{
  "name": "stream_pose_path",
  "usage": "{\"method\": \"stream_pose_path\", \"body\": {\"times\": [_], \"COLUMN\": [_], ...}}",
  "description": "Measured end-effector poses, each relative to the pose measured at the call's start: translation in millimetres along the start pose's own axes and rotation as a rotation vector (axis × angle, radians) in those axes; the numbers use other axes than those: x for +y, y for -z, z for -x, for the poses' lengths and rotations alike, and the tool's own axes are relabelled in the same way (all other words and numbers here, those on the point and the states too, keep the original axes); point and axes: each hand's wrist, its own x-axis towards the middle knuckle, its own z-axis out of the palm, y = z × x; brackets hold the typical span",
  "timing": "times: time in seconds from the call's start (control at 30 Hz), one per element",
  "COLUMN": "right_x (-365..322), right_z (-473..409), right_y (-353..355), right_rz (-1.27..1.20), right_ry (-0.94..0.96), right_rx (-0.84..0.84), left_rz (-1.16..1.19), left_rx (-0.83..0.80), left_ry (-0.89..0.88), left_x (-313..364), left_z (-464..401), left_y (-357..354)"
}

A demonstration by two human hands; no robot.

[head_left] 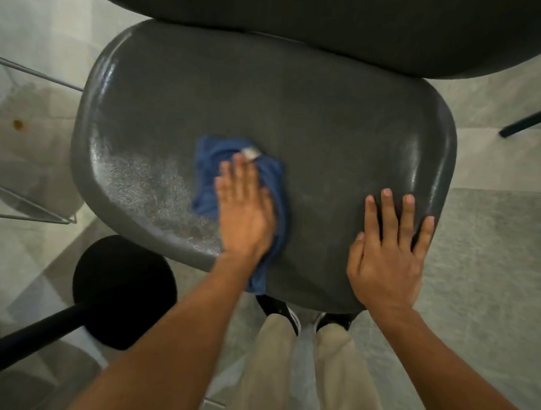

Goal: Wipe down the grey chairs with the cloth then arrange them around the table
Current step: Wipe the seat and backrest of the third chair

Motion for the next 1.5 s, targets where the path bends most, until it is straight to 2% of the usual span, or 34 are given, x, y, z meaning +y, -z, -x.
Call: {"method": "stream_pose_path", "body": {"times": [0.1,0.17,0.23,0.3,0.4,0.47,0.53,0.6,0.73,0.8,0.87,0.93,1.07,1.17,1.23,1.3,1.4,1.5], "right_x": [1,2,2,2,0,-1,-1,-1,1,1,1,1,0,-2,-2,-2,-2,-1], "right_z": [0,0,0,1,1,-1,-1,0,1,1,0,1,0,0,0,0,0,0], "right_y": [0,0,-1,-1,-1,-2,-2,-3,-2,-2,-2,-1,-2,-3,-3,-2,-2,0], "right_rz": [0.009,0.016,0.01,-0.005,0.002,0.003,0.015,0.016,0.029,0.032,0.032,0.037,0.043,0.045,0.037,0.042,0.05,0.05], "right_ry": [0.006,0.012,0.01,0.002,-0.001,0.004,0.004,0.0,0.003,0.007,0.003,-0.003,-0.006,-0.002,-0.005,-0.006,-0.003,-0.005], "right_rx": [-0.011,-0.009,-0.006,-0.005,-0.001,0.007,0.006,-0.001,-0.008,-0.014,-0.021,-0.028,-0.031,-0.011,-0.004,-0.003,-0.006,-0.018], "left_rz": [0.035,0.011,-0.091,-0.185,-0.207,-0.121,0.0,0.064,0.09,0.078,0.013,-0.056,-0.092,0.008,0.082,0.146,0.19,0.154], "left_rx": [-0.043,-0.103,-0.145,-0.147,-0.155,-0.101,-0.035,-0.023,-0.052,-0.077,-0.088,-0.075,-0.028,0.055,0.099,0.082,0.004,-0.095], "left_ry": [-0.185,-0.287,-0.34,-0.267,-0.056,0.098,0.203,0.122,-0.228,-0.317,-0.349,-0.277,0.045,0.213,0.226,0.095,-0.212,-0.424], "left_x": [55,40,-8,-63,-115,-106,-64,-10,74,64,20,-37,-127,-121,-84,-34,28,12], "left_z": [29,49,60,61,44,18,-7,-13,37,63,78,82,55,17,5,14,57,91], "left_y": [-14,-11,-4,6,26,33,26,14,-9,-12,-10,-3,31,35,25,10,-6,-8]}}
